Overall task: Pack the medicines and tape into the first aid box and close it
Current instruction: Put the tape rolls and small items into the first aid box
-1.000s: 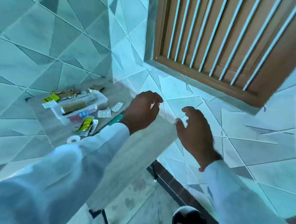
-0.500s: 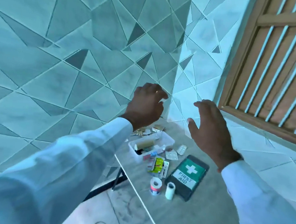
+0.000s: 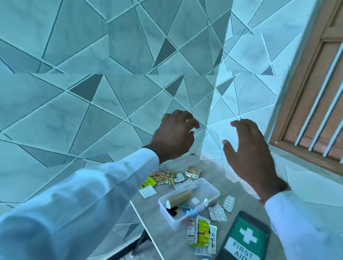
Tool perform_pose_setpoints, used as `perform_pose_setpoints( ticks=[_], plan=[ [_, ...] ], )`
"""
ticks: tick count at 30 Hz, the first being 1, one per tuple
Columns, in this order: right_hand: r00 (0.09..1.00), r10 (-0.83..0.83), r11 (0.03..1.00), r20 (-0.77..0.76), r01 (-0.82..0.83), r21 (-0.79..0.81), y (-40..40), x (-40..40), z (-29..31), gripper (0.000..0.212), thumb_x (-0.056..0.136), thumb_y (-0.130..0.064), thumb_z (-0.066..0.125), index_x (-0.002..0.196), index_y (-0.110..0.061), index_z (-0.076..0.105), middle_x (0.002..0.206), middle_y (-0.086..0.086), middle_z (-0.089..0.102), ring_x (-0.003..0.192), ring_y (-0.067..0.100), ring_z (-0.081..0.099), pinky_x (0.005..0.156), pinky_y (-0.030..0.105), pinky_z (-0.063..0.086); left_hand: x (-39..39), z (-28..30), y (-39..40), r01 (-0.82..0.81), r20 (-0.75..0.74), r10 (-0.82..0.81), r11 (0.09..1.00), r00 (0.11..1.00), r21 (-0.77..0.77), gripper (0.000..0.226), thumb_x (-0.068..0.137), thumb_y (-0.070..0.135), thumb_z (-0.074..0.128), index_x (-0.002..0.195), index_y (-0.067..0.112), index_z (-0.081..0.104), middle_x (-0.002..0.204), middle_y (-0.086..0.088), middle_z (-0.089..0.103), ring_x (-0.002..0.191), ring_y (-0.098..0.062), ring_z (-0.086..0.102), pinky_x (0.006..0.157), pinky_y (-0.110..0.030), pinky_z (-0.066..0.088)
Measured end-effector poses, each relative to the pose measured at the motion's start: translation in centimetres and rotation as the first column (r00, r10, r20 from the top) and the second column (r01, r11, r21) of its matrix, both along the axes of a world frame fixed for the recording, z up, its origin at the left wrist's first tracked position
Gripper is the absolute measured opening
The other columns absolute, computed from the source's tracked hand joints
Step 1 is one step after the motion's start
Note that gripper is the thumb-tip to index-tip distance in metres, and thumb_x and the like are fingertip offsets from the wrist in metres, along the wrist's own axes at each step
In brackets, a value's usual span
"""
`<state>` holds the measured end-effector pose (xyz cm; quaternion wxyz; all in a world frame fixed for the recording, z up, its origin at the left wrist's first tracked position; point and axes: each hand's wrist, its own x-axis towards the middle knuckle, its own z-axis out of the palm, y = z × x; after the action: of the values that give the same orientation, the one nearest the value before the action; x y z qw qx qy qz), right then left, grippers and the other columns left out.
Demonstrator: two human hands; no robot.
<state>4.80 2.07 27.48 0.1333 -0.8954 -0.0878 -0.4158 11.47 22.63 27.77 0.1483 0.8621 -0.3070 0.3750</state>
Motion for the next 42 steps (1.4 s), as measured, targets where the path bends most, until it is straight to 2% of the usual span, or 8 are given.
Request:
perform_pose_setpoints(
  ticks=[8,17,21,25,30,34,37,42],
  plan=[
    [0.998,-0.053,0.996,-0.025,0.055,0.068,0.6,8.9,-1.7,0.046,0.082,-0.023,0.065,0.124,-0.011,0.049,0.13,0.017,0.049,0.113,0.04,0.052,0.089,0.052,0.049,9.3,-1.1,-0.8,0.062,-0.066,-0.063,0.998,0.996,-0.026,0.026,0.083,0.02,0.058,0.108,0.021,0.067,0.115,-0.005,0.063,0.113,-0.03,0.052,0.092,-0.043,0.037],
    [0.94,-0.293,0.949,-0.173,0.308,0.066,3.3,14.5,-7.4,0.05,0.083,-0.032,0.062,0.127,-0.015,0.046,0.133,0.014,0.05,0.119,0.035,0.052,0.096,0.051,0.047,18.9,-7.6,-2.2,0.322,-0.215,-0.347,0.936,0.913,-0.142,0.024,0.084,0.023,0.057,0.107,0.022,0.066,0.112,-0.002,0.064,0.11,-0.028,0.054,0.093,-0.043,0.04],
    [0.891,-0.393,0.894,-0.228,0.428,0.131,5.9,15.5,-9.5,0.051,0.083,-0.035,0.061,0.129,-0.017,0.046,0.135,0.011,0.049,0.122,0.031,0.049,0.103,0.047,0.042,21.4,-11.5,-1.7,0.456,-0.275,-0.479,0.878,0.834,-0.148,0.025,0.081,0.024,0.056,0.104,0.023,0.066,0.107,-0.001,0.064,0.104,-0.028,0.057,0.089,-0.043,0.042],
    [0.842,-0.435,0.844,-0.32,0.505,0.179,7.2,14.5,-12.0,0.055,0.082,-0.04,0.058,0.13,-0.017,0.046,0.136,0.011,0.047,0.122,0.031,0.049,0.103,0.047,0.043,21.4,-14.9,-2.8,0.54,-0.403,-0.566,0.82,0.719,-0.19,0.024,0.084,0.028,0.054,0.107,0.027,0.064,0.114,0.005,0.063,0.109,-0.023,0.055,0.096,-0.042,0.04],
    [0.736,-0.524,0.724,-0.43,0.65,0.231,6.2,9.5,-15.4,0.054,0.081,-0.019,0.068,0.13,-0.016,0.048,0.134,0.011,0.048,0.121,0.03,0.049,0.103,0.04,0.04,17.2,-18.8,-5.6,0.653,-0.537,-0.652,0.723,0.536,-0.226,0.03,0.083,0.026,0.052,0.111,0.028,0.062,0.118,0.003,0.062,0.114,-0.023,0.052,0.102,-0.044,0.036],
    [0.625,-0.562,0.585,-0.541,0.763,0.275,4.2,4.0,-18.6,0.056,0.077,-0.002,0.065,0.129,-0.015,0.049,0.134,0.011,0.048,0.122,0.029,0.049,0.101,0.032,0.038,13.0,-22.8,-7.7,0.739,-0.639,-0.633,0.658,0.438,-0.144,0.037,0.083,0.02,0.053,0.118,0.03,0.058,0.124,0.003,0.059,0.117,-0.026,0.05,0.102,-0.043,0.035],
    [0.523,-0.521,0.471,-0.675,0.835,0.283,3.0,0.1,-20.9,0.058,0.081,-0.002,0.066,0.133,-0.017,0.046,0.136,0.008,0.047,0.123,0.026,0.05,0.083,0.022,0.045,10.5,-25.2,-8.7,0.778,-0.749,-0.556,0.622,0.36,-0.088,0.045,0.086,0.021,0.056,0.128,0.035,0.049,0.139,0.004,0.051,0.127,-0.024,0.045,0.109,-0.04,0.031],
    [0.402,-0.385,0.459,-0.831,0.864,0.205,0.9,-5.2,-27.2,0.071,0.072,-0.015,0.075,0.134,-0.023,0.042,0.132,0.006,0.051,0.121,0.028,0.051,0.098,0.041,0.048,6.7,-27.8,-9.5,0.836,-0.919,-0.325,0.548,0.224,0.011,0.069,0.079,0.034,0.069,0.141,0.032,0.039,0.149,0.005,0.042,0.133,-0.019,0.042,0.109,-0.032,0.035]
  ],
)
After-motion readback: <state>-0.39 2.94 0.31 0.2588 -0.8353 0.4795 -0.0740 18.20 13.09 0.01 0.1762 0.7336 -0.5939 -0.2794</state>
